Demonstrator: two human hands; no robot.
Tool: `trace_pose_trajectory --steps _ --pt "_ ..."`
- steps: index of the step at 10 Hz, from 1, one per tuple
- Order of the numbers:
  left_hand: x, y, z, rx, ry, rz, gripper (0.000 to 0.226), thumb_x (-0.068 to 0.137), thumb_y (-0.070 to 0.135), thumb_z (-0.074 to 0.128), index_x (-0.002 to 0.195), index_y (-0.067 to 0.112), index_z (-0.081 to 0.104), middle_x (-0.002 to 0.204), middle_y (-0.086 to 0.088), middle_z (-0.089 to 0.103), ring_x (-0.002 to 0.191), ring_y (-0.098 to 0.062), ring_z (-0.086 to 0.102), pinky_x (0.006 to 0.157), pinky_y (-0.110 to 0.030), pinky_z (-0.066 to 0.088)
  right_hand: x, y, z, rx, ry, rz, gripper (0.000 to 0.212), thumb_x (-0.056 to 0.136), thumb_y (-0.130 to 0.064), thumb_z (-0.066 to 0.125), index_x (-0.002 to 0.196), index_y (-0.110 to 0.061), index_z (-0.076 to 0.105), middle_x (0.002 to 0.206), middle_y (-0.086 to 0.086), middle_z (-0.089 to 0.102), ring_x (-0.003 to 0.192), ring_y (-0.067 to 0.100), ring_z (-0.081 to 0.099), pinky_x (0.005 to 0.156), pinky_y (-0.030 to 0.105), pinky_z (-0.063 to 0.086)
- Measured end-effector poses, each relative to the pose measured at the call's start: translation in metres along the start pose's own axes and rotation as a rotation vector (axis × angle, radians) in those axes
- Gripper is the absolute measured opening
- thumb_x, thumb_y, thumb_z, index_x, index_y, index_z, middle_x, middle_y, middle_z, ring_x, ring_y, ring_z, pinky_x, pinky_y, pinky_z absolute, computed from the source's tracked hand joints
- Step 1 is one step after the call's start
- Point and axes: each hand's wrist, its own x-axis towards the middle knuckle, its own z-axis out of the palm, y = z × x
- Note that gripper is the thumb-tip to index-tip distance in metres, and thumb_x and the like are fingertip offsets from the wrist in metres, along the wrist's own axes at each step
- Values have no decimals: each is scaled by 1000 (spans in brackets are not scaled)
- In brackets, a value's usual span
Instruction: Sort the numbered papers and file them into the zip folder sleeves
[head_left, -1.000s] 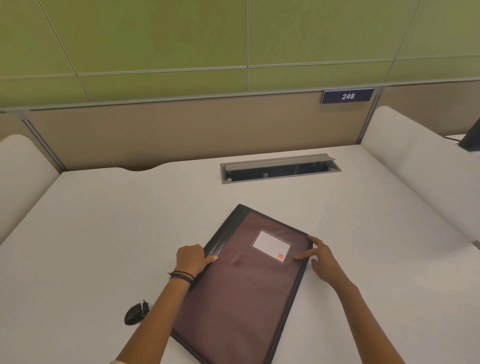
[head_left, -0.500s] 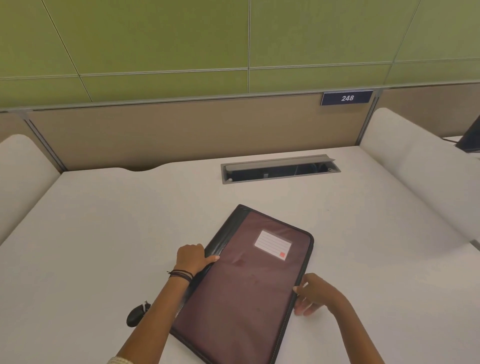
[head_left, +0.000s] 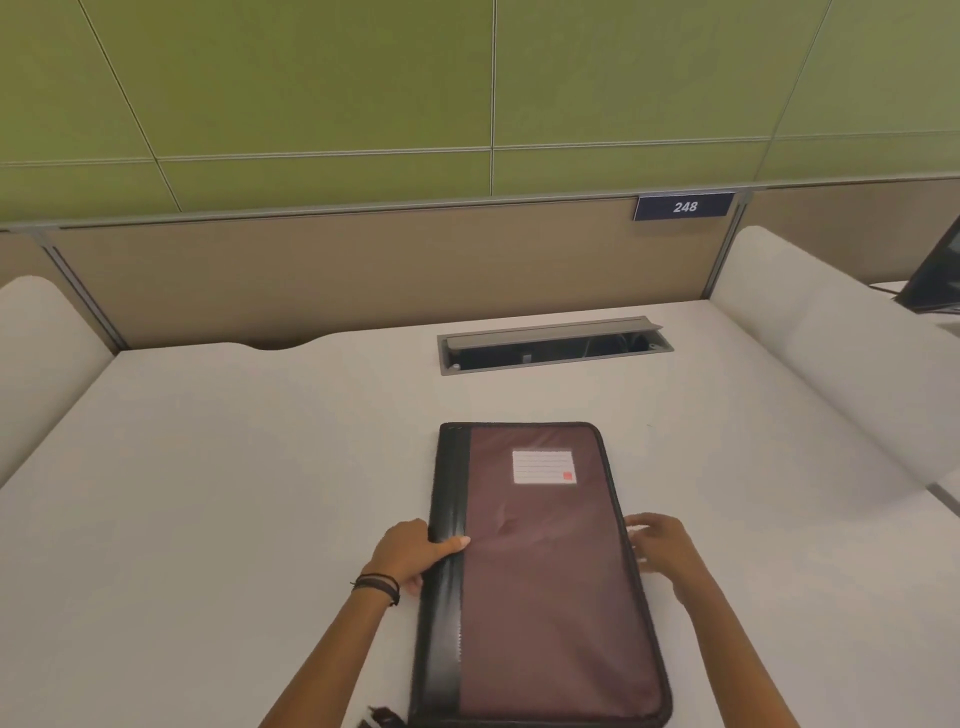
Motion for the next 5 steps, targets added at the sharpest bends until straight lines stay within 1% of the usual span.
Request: trace_pose_trajectory --steps 1,2,3,4,5 --pt "3 9 9 -69 51 0 54 78 68 55 89 15 55 71 0 62 51 -12 59 58 -19 53 9 -9 -10 1 6 -53 30 88 -1 52 117 -5 59 100 18 67 91 31 64 76 37 54" --pt "6 13 7 -20 60 6 52 78 70 53 79 19 50 69 1 60 54 -11 58 63 -21 53 17 -16 -15 -87 -35 -47 34 90 -8 56 123 -2 57 112 19 63 100 31 62 82 41 56" --pt "7 19 0 143 34 18 53 80 72 46 71 21 46 67 5 54 57 -9 53 69 -23 51 16 -35 -18 -213 -95 -48 33 92 -13 55 124 -4 54 115 17 60 102 28 59 73 29 51" --pt "10 36 -29 458 153 30 51 89 65 39 71 18 45 64 6 46 60 -8 48 61 -18 39 21 -74 -24 -362 -71 -245 38 93 -18 54 130 -9 51 125 9 56 113 23 53 96 31 41" --pt "13 54 -53 392 267 63 44 95 53 39 100 13 57 88 0 59 88 -17 61 75 -24 44 24 -109 -27 -405 -19 -451 41 96 -21 50 135 -10 45 141 7 44 128 24 43 103 31 34"
